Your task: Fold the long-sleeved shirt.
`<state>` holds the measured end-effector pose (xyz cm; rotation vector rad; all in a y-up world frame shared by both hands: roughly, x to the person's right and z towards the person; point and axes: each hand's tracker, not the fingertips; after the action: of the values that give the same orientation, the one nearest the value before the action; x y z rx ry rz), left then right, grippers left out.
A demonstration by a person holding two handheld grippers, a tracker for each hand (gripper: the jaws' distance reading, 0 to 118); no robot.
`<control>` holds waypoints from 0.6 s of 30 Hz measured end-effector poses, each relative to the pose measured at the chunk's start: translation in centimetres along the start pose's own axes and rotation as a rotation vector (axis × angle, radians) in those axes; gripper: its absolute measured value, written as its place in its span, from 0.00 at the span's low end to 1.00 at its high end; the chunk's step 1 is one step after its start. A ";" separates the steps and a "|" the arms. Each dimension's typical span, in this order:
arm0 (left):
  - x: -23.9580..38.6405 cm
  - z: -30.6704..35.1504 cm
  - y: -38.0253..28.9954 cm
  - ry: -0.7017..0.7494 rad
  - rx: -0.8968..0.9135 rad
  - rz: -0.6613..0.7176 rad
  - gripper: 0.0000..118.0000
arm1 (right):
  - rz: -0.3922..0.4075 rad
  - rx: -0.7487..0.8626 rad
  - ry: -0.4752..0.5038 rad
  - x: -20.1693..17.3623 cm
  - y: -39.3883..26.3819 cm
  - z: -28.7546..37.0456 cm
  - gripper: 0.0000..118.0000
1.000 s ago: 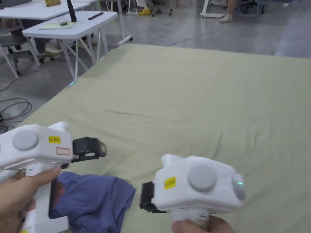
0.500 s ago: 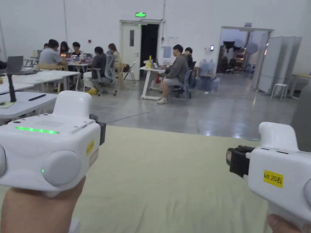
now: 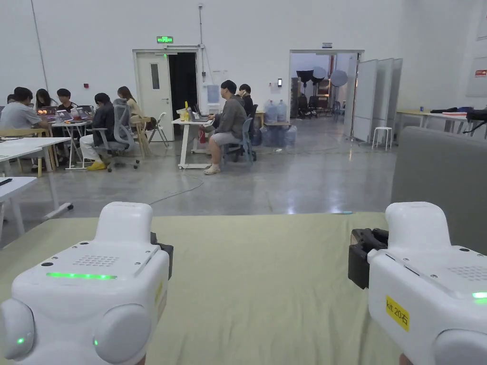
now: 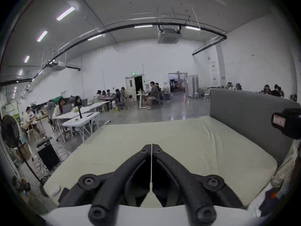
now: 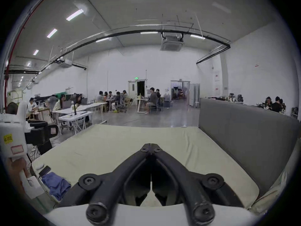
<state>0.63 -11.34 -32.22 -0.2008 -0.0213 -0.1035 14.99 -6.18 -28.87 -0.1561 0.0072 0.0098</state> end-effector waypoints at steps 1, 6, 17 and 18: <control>0.1 -0.1 0.1 0.015 0.003 -0.008 0.00 | -0.005 -0.004 0.005 -0.1 0.1 -0.1 0.00; -1.1 1.3 1.5 -0.023 0.013 0.041 0.00 | -0.026 0.016 0.011 -0.5 0.6 -0.2 0.00; -2.2 1.8 1.8 -0.036 0.019 0.051 1.00 | -0.099 -0.100 0.052 -1.4 0.6 -2.8 1.00; -2.9 0.8 2.1 0.040 0.164 0.055 1.00 | -0.133 -0.097 0.052 -1.5 0.5 -3.3 0.98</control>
<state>-2.01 -8.87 -31.98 -0.0350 0.0154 -0.0509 13.48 -6.21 -32.19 -0.2536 0.0485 -0.1268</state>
